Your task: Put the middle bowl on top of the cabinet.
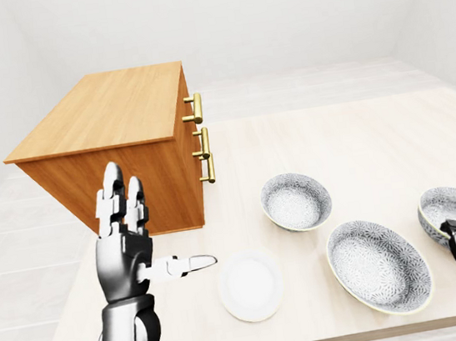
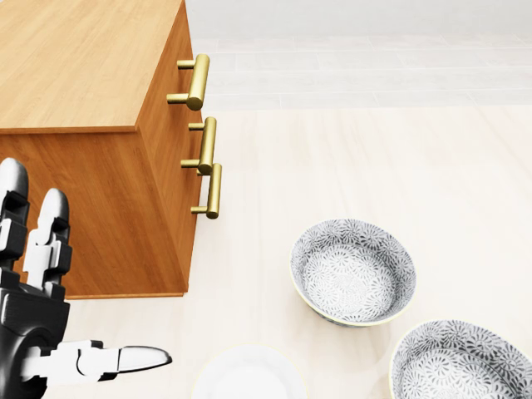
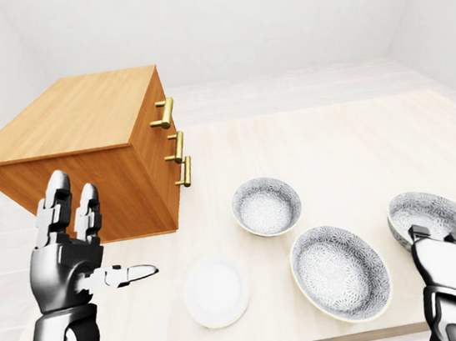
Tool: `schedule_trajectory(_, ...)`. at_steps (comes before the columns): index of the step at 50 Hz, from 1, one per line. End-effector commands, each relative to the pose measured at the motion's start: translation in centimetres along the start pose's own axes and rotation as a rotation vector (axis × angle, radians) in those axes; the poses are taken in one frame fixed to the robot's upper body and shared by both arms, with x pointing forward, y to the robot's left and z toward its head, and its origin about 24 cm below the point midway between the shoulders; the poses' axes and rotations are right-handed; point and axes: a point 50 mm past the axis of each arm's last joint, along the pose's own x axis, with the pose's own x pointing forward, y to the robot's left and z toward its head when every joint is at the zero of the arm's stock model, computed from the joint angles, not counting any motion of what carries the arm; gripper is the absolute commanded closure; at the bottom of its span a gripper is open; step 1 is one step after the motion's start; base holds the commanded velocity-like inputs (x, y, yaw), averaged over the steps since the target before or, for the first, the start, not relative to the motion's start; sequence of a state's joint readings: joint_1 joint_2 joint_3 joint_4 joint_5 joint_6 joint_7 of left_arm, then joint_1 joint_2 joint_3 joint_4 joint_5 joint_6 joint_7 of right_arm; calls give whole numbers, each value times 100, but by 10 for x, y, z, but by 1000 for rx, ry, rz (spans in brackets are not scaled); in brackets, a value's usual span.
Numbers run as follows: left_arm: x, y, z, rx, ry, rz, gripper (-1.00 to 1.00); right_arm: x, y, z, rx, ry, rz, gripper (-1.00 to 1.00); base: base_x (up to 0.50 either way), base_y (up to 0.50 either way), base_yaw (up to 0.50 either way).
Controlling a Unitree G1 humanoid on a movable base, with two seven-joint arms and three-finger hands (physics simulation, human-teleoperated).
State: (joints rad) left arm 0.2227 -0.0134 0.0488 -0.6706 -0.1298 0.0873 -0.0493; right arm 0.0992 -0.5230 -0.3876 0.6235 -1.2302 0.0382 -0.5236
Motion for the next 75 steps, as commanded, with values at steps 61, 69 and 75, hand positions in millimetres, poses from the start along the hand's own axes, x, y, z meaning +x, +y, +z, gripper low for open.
schedule_trajectory(61,-7,-12,-4,-31,35,-111,-100,24,-177,22,-190,-31,-356,100,0,0,0)
schedule_trajectory(69,-6,-12,-5,-19,38,-106,-100,24,-202,40,-166,-114,-387,100,0,0,0)
schedule_trajectory(75,-6,-12,-7,-7,48,-105,-100,20,-220,55,-143,-163,-431,100,0,0,0)
